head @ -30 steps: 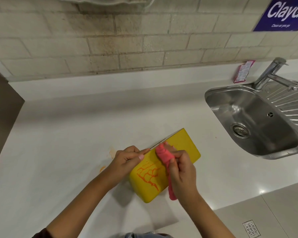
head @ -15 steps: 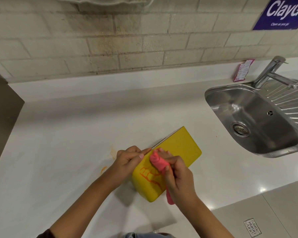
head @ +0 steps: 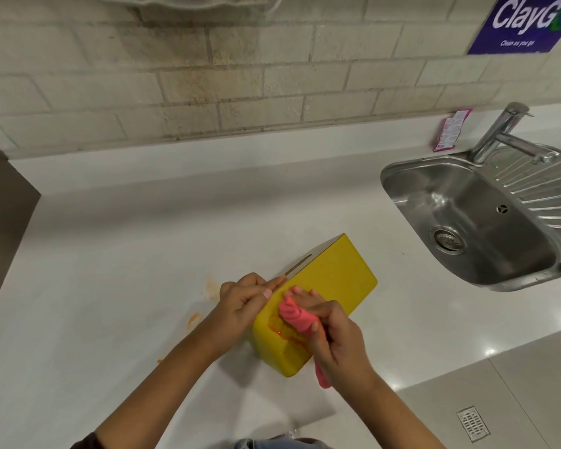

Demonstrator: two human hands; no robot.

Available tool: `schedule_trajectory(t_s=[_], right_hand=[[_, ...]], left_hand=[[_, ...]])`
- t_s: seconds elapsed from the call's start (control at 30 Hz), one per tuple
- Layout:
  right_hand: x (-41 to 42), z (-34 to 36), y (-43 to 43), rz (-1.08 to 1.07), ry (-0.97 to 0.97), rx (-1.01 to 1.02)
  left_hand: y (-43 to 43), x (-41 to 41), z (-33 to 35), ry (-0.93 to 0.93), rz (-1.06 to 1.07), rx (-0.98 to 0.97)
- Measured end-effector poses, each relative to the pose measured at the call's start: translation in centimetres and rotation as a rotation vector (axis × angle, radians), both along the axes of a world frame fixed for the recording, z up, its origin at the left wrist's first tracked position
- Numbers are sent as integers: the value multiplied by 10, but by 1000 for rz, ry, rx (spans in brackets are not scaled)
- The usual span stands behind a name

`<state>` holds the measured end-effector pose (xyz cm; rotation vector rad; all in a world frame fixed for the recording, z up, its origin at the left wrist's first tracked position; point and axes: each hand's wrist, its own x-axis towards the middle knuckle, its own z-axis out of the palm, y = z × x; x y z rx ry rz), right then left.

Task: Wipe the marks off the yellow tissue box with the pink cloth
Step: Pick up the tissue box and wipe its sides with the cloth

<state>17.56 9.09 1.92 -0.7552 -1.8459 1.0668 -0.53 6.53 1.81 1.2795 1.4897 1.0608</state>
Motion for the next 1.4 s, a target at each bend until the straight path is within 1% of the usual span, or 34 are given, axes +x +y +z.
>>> schedule_trajectory(t_s=[0.1,0.17,0.23,0.3,0.4,0.47,0.57,0.6,0.67,0.73,0.87,0.97,1.03,1.1,1.23,1.33,1.4], right_hand=[[6,3,11,-124,45,-64],[-1,6,13,-181,35,-83],[-12,7,9,-144,21,-79],[-16,3,4,-53,-6,-68],[-5,-5,1,61,-38,4],[2,-3,5,2,-25,-28],[0,5,10,-181,28,-133],[-5,8,10,-193,37,-154],[-17,12,6,-150,27,-144],[-22,11,0,-58,8,-101],[-11,7,-3,78,-34,-57],[1,7,3,11,15,-48],[-2,8,5,-53,61,-113],[-11,10,5,-73,66,-161],[-21,9,-1,34,-10,-70],[-19,8,-3,117,-52,-48],[-16,8,-2,164,-66,-20]], left_hand=[[0,-1,0,24,-6,-8],[0,0,0,39,-2,-29],[1,0,0,34,21,-51],[1,-2,1,3,40,-62],[3,-5,-1,16,44,-76],[4,-6,-3,15,47,-76],[3,-5,-5,38,38,-94],[3,-4,-4,44,41,-100],[3,-3,-2,30,60,-107],[3,-2,-1,4,83,-127],[1,0,1,11,31,-122],[2,0,4,13,42,-131],[1,0,3,33,32,-136],[2,-1,3,32,36,-132],[3,-1,4,-13,97,-129],[2,-2,1,-49,66,-110],[3,-2,-1,-29,50,-112]])
